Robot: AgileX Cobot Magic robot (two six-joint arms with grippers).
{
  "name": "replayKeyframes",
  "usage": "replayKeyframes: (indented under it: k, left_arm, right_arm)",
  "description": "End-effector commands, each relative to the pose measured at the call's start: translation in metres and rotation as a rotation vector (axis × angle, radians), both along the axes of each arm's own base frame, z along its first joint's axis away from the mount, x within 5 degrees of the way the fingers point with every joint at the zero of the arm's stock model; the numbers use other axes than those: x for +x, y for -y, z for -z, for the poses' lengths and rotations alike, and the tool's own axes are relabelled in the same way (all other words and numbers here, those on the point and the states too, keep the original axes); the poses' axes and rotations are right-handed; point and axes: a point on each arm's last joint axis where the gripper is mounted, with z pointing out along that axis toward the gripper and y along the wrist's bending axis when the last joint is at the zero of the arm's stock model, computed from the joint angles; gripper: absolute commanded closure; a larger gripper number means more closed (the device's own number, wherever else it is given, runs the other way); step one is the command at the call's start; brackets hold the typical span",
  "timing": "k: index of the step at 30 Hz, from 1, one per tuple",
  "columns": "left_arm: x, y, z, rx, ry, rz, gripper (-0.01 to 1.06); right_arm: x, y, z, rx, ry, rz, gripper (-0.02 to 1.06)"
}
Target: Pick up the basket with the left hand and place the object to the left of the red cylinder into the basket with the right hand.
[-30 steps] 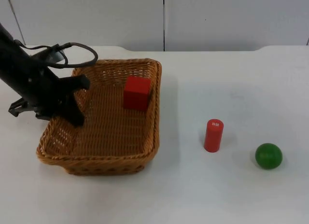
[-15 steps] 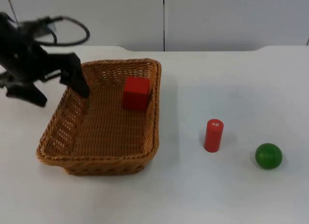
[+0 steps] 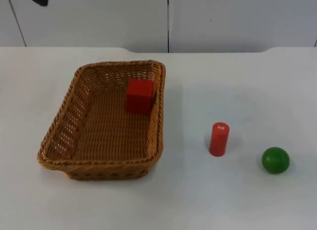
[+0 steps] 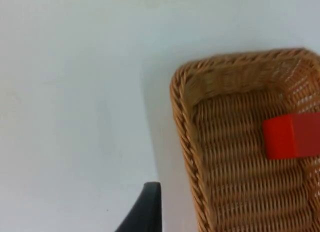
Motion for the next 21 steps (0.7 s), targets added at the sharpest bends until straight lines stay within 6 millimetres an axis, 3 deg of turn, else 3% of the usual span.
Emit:
replayKeyframes:
  k: [1, 9, 14, 15, 20, 21]
  left_arm:
    - [-0.009, 0.000, -0.008, 0.013, 0.014, -0.003, 0.12]
    - [-0.046, 0.001, -0.029, 0.010, 0.037, -0.006, 0.12]
    - [-0.090, 0.003, -0.049, 0.015, 0.106, -0.003, 0.12]
    - [-0.090, 0.003, -0.049, 0.015, 0.106, -0.003, 0.12]
    - [-0.146, 0.005, -0.066, 0.022, 0.217, -0.004, 0.12]
    - [-0.146, 0.005, -0.066, 0.022, 0.217, -0.004, 0.12]
  right_arm:
    - [0.000, 0.002, -0.002, 0.001, 0.015, 0.006, 0.35]
    - [0.000, 0.002, -0.002, 0.001, 0.015, 0.006, 0.35]
    - [-0.003, 0.003, -0.005, 0.010, 0.036, 0.008, 0.35]
    - [-0.003, 0.003, -0.005, 0.010, 0.036, 0.008, 0.35]
    - [-0.024, 0.013, -0.022, 0.070, 0.135, 0.017, 0.35]
    - [-0.024, 0.013, -0.022, 0.070, 0.135, 0.017, 0.35]
